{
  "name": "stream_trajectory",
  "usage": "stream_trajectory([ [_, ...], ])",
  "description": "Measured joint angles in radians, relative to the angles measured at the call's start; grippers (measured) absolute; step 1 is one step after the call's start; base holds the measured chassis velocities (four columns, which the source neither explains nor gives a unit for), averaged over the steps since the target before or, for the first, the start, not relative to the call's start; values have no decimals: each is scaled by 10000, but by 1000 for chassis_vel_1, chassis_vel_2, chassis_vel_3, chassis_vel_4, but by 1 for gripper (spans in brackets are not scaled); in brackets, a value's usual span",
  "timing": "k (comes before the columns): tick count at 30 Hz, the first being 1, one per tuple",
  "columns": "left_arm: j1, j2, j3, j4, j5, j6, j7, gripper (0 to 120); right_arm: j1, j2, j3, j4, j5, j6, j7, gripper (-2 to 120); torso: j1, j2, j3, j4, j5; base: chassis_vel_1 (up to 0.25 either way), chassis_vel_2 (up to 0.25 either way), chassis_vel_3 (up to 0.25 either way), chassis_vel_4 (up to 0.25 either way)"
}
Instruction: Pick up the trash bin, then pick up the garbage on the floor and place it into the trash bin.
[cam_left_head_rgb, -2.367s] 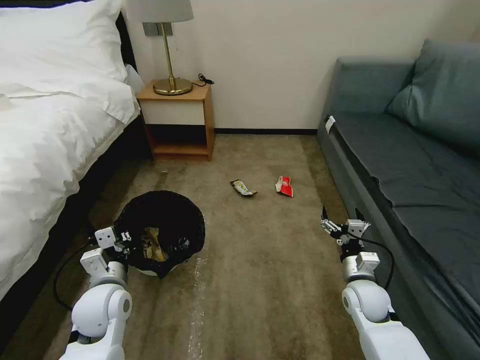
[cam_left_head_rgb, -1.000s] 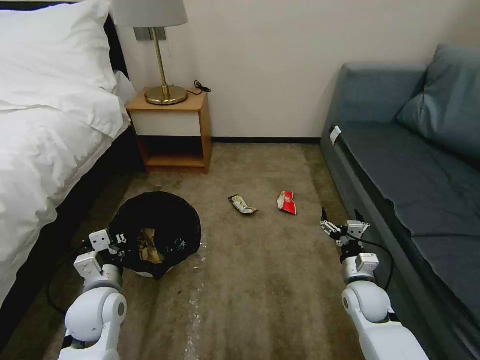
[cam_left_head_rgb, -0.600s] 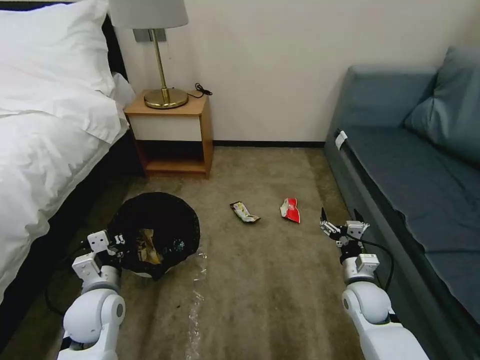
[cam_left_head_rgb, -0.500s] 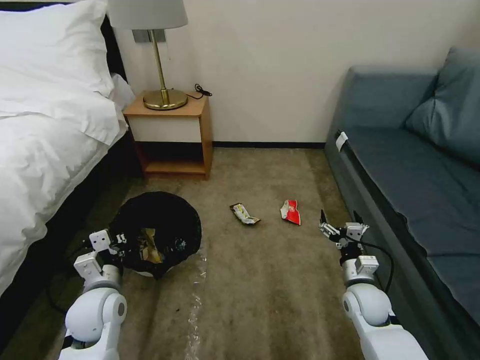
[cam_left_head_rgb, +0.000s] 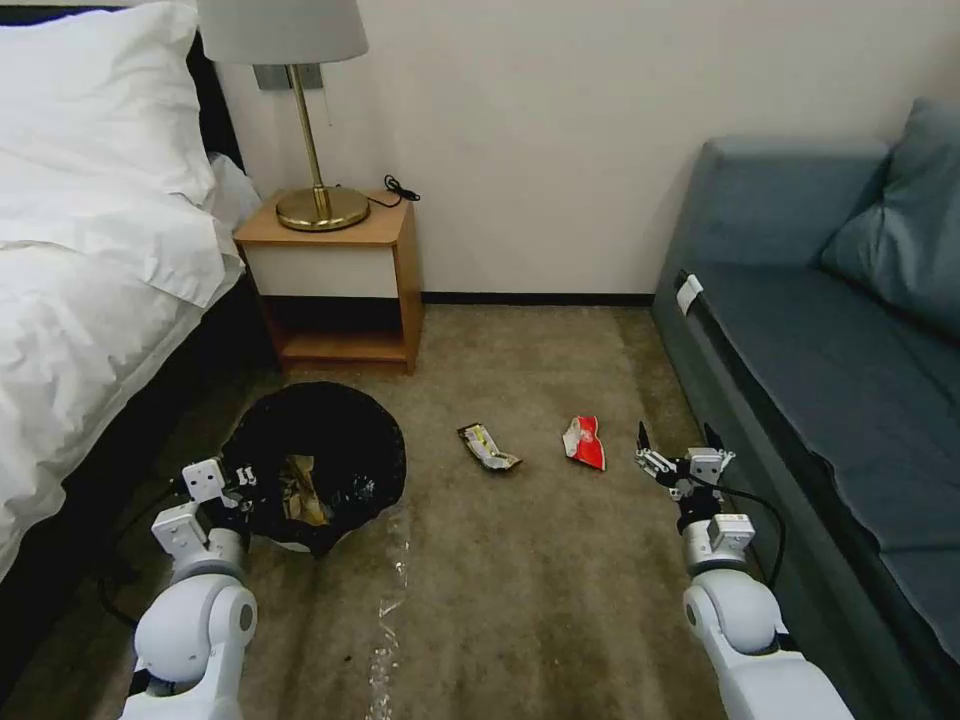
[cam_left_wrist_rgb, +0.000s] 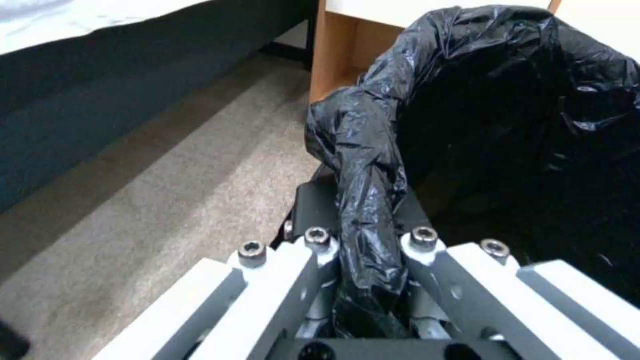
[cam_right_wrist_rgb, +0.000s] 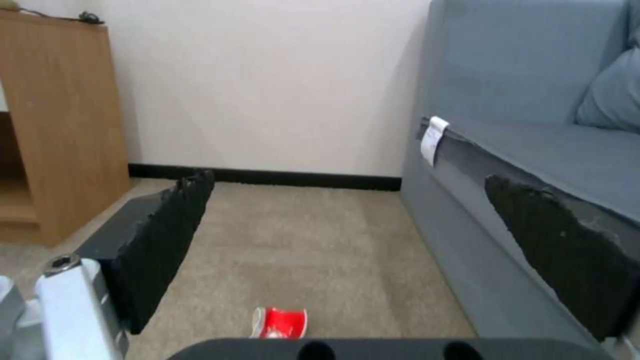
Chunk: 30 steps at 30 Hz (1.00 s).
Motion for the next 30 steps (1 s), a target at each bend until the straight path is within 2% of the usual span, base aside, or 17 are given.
stream_trajectory([
  [30,100,45,-74,-103,-18,18,-23,4,112,-345,61,19,-14,26,-109,100,1,0,0,-1,1,-108,107,103,-104],
])
